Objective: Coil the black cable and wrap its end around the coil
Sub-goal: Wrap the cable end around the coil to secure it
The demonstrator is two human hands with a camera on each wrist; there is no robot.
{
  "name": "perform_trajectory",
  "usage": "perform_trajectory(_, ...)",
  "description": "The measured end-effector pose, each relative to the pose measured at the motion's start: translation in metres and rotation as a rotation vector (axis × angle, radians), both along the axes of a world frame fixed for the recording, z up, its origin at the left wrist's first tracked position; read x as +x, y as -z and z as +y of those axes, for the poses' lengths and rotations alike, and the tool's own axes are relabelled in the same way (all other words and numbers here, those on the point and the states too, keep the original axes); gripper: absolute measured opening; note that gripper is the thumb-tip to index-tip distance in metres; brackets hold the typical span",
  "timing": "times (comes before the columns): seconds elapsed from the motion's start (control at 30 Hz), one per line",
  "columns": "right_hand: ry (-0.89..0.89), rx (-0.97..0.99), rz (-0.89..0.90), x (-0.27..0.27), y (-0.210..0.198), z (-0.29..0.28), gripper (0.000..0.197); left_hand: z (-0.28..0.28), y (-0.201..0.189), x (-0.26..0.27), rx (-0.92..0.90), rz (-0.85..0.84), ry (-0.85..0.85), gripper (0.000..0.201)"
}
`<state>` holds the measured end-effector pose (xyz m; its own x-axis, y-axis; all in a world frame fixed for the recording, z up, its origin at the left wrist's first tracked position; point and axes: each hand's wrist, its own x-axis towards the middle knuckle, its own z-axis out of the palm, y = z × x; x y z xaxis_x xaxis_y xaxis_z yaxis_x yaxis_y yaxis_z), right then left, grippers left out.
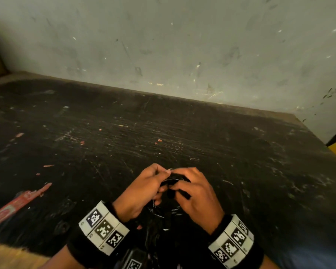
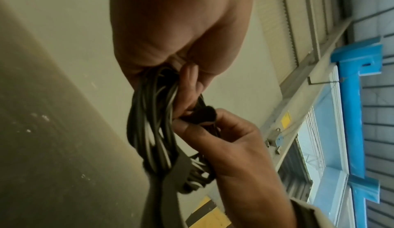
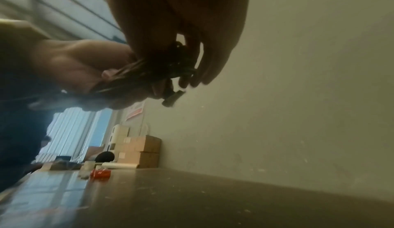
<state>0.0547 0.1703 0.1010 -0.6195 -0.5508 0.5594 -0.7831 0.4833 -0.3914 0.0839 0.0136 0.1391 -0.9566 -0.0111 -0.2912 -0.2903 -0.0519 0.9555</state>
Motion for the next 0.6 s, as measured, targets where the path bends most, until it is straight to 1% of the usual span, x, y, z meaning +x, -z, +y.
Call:
perform_trajectory(0.07, -0.003, 0.013, 0.012, 0.003, -0.003, 0.002, 0.019, 0.003, -0.002, 0.002, -0.074, 0.052, 0.015, 0.015)
perform_trajectory(0.13, 0.034, -0.014, 0.025, 0.006, -0.005, 0.004, 0.018, 0.006, -0.003, 0.004, -0.188, 0.121, -0.016, 0.021)
perform_trajectory(0.2, 0.075, -0.052, 0.024, 0.009, -0.005, 0.005, 0.019, 0.009, 0.0, 0.005, -0.245, 0.173, -0.068, 0.024)
perform_trajectory(0.3, 0.084, -0.036, 0.069, 0.011, -0.007, 0.008, 0.019, 0.015, 0.007, 0.006, -0.227, 0.212, -0.113, 0.019)
perform_trajectory(0.4, 0.057, 0.021, 0.116, 0.012, -0.01, 0.011, 0.018, 0.018, 0.013, 0.002, -0.186, 0.198, -0.139, 0.012)
perform_trajectory(0.53, 0.066, 0.032, 0.113, 0.01, -0.01, 0.016, 0.017, 0.017, 0.017, -0.007, -0.013, 0.039, -0.134, 0.029)
perform_trajectory(0.6, 0.078, 0.047, 0.116, 0.009, -0.007, 0.018, 0.015, 0.016, 0.019, -0.009, 0.037, -0.018, -0.11, 0.03)
